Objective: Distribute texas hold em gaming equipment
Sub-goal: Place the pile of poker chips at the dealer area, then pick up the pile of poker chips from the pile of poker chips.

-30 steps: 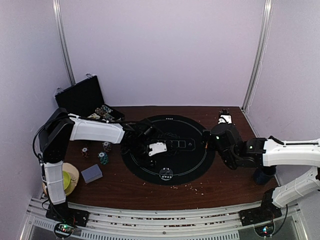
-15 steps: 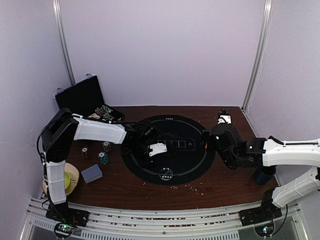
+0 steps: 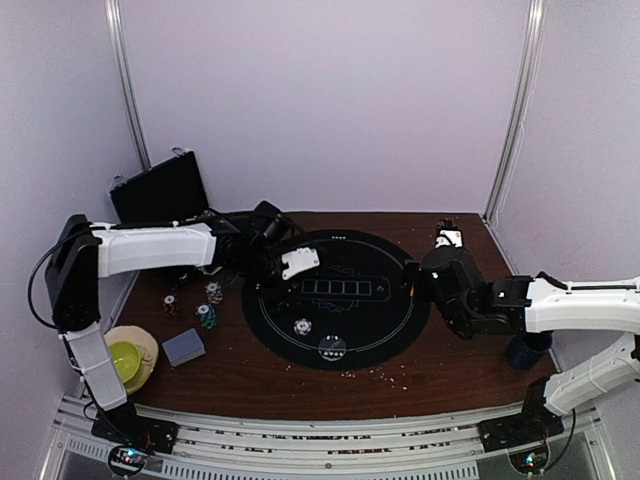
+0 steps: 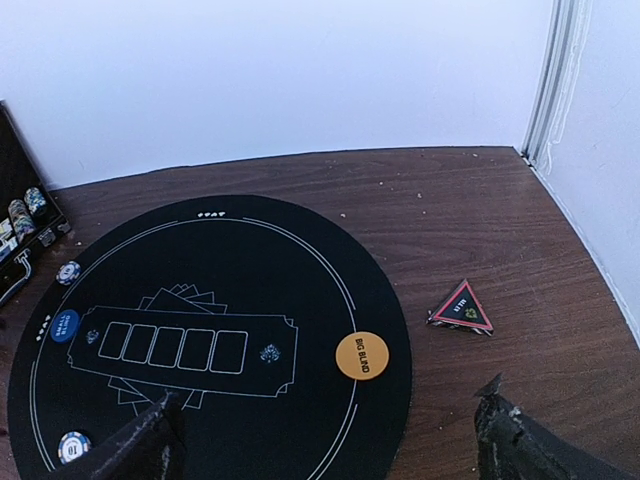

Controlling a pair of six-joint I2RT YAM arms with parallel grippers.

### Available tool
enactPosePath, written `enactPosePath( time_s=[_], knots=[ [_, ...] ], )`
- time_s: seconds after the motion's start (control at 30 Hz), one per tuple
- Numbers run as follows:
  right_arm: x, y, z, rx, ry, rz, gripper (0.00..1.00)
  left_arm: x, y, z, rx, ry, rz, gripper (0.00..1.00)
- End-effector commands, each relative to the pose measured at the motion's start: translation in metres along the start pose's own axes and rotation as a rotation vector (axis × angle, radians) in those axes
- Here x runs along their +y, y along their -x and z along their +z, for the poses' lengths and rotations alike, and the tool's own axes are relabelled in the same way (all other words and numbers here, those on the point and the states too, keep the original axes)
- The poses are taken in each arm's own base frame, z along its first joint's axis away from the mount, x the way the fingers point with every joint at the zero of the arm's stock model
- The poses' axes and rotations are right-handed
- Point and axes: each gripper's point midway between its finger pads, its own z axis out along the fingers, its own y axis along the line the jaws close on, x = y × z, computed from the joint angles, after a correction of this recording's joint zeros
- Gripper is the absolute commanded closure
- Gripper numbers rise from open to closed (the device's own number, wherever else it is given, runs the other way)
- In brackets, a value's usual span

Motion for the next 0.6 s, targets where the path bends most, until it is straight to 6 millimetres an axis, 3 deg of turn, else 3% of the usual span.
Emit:
enactPosePath(
  time_s=[0.0, 0.13, 0.27, 0.57],
  knots=[
    [0.004, 0.003, 0.001, -0.005, 0.013, 0.002, 0.00, 0.052, 0.003, -0.057, -0.071, 0.140, -0.084, 0.02],
    [0.010, -0.001, 0.003, 0.012, 0.029, -0.018, 0.00, 0.076, -0.028, -0.076, -0.056, 0.200, -0.179, 0.02],
    [0.028, -0.008, 0.002, 0.031, 0.063, -0.084, 0.00, 0.091, -0.060, -0.094, -0.065, 0.251, -0.278, 0.02],
    [0.054, -0.033, 0.011, 0.079, 0.054, -0.195, 0.00, 0.086, -0.124, -0.105, -0.024, 0.252, -0.383, 0.02]
  ],
)
